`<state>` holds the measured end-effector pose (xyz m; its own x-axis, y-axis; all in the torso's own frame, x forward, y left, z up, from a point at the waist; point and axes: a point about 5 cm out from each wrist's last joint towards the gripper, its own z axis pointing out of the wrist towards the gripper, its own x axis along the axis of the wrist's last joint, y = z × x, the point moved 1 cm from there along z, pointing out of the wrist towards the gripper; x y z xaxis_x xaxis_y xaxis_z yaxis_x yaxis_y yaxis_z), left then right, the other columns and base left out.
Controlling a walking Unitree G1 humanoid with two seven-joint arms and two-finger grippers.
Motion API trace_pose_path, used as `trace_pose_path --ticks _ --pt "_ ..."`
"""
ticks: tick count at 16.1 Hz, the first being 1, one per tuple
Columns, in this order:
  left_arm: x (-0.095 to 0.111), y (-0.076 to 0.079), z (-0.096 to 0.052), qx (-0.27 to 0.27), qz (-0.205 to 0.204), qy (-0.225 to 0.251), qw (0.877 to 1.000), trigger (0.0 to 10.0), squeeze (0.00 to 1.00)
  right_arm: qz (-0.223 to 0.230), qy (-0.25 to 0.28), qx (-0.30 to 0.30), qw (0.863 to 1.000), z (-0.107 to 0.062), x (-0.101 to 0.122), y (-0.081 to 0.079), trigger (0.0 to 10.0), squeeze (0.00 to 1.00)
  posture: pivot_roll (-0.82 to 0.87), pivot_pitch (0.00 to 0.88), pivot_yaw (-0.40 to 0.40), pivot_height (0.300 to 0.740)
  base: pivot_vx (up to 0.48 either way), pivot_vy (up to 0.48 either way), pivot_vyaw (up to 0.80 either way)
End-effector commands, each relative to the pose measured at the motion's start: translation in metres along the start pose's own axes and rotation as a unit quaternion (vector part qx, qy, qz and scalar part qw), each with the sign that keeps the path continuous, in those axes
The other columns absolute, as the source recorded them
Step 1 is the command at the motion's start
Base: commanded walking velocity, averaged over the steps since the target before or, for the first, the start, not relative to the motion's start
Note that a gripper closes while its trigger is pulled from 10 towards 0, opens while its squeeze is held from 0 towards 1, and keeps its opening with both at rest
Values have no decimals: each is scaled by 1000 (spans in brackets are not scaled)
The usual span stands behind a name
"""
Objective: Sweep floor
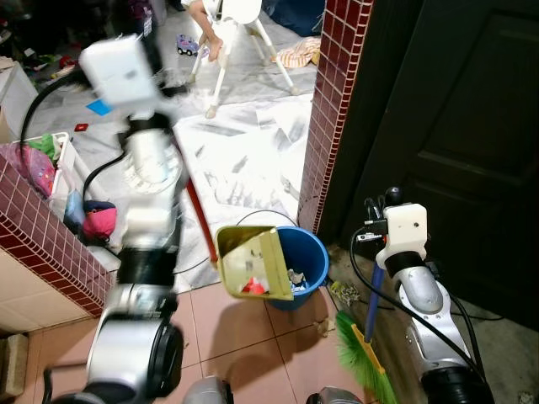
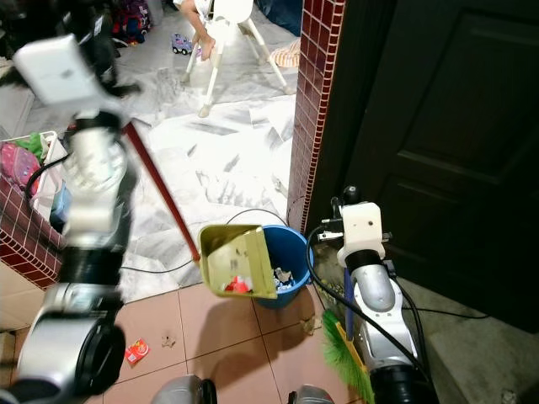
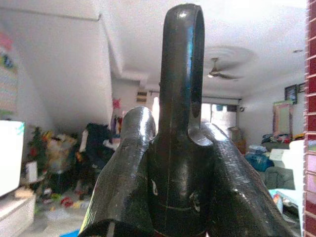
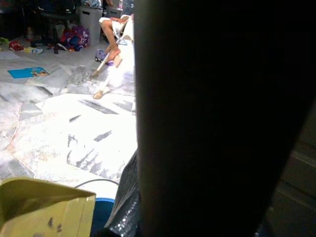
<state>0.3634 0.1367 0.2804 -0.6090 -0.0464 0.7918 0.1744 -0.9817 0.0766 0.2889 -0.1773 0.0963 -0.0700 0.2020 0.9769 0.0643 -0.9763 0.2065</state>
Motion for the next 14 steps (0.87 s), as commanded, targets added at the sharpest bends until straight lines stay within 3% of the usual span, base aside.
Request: trace_pose_path --ticks 1,5,7,8,10,11,13,14 --pt "25 12 11 -4 4 72 997 10000 0 0 8 3 1000 0 5 -3 10000 0 -152 0 88 740 0 0 0" --pt "31 42 17 -34 -4 98 995 10000 0 0 2 -16 1000 -12 2 2 10000 0 -189 0 118 740 0 0 0" --pt "28 63 11 -60 -23 97 993 10000 0 -1 3 -20 1000 -14 3 3 10000 0 -202 0 127 740 0 0 0" --pt "26 77 2 -85 -30 99 991 10000 0 -1 4 -22 1000 -14 4 4 10000 0 -205 0 129 740 0 0 0" --pt "22 91 -12 -120 -38 99 987 10000 0 -2 4 -24 1000 -14 5 5 10000 0 -206 0 131 740 0 0 0" --pt "11 105 -34 -181 -42 94 978 10000 0 -2 4 -27 1000 -14 5 5 10000 0 -202 0 132 740 0 0 0" --pt "0 113 -54 -237 -32 89 967 10000 0 -2 5 -27 1000 -14 6 5 10000 0 -202 0 132 740 0 0 0" --pt "-9 118 -73 -301 -20 92 949 10000 0 -1 7 -25 1000 -12 6 4 10000 0 -194 0 131 740 0 0 0"
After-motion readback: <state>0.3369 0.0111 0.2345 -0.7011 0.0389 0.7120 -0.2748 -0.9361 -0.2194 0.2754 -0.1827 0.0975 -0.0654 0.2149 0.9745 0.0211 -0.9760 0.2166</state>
